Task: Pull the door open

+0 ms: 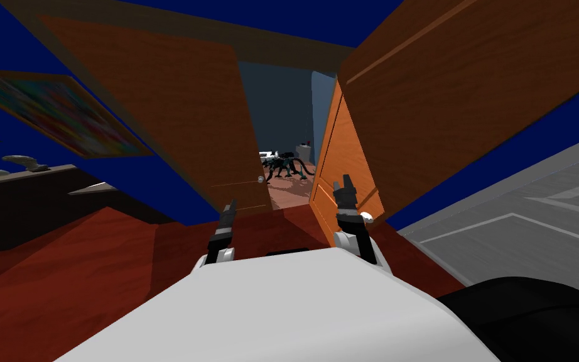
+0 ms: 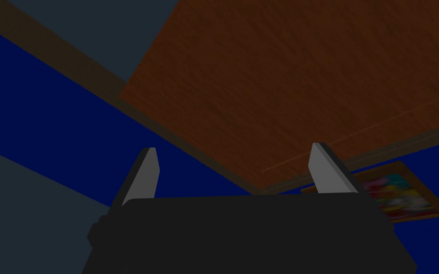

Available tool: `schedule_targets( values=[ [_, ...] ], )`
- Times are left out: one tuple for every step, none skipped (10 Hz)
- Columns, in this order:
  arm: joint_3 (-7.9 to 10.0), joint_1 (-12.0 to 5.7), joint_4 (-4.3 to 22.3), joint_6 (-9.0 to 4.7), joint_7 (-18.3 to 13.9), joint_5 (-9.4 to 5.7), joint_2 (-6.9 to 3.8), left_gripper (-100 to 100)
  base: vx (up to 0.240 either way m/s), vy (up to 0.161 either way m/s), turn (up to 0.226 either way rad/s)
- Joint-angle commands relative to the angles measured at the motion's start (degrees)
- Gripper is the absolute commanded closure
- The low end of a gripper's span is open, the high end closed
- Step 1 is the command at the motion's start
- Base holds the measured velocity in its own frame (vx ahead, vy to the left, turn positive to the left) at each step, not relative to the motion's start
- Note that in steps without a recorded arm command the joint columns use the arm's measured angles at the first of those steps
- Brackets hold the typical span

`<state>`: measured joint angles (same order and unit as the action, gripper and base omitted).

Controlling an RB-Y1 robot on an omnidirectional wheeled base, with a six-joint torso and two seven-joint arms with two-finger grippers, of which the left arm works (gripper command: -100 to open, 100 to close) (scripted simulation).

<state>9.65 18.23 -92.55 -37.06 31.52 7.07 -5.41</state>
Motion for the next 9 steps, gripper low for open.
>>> schedule_targets(
  values=[
    [0.62, -0.56, 1.73, -0.26, 2.13, 0.61, 0.01, -100, 0.112, 0.006, -0.028],
    [1.02, -0.88, 2.84, -0.48, 3.32, 0.95, -0.01, -100, 0.104, 0.009, -0.031],
    [1.42, -1.2, 3.96, -0.69, 4.51, 1.3, 0.0, -100, 0.099, 0.008, -0.037],
    [1.82, -1.52, 5.07, -0.9, 5.71, 1.65, 0.01, -100, 0.095, 0.015, -0.031],
    [2.22, -1.85, 6.19, -1.12, 6.9, 2.0, 0.02, -100, 0.104, -0.002, -0.035],
    [2.62, -2.17, 7.3, -1.33, 8.1, 2.34, 0.03, -100, 0.102, -0.001, -0.032],
    [3.02, -2.49, 8.42, -1.54, 9.29, 2.69, 0.04, -100, 0.105, 0.003, -0.035],
    [3.41, -2.81, 9.52, -1.75, 10.46, 3.03, 0.08, -100, 0.091, 0.001, -0.032],
    [3.8, -3.12, 10.6, -1.96, 11.62, 3.37, 0.14, -100, 0.089, -0.003, -0.038]
  ],
)
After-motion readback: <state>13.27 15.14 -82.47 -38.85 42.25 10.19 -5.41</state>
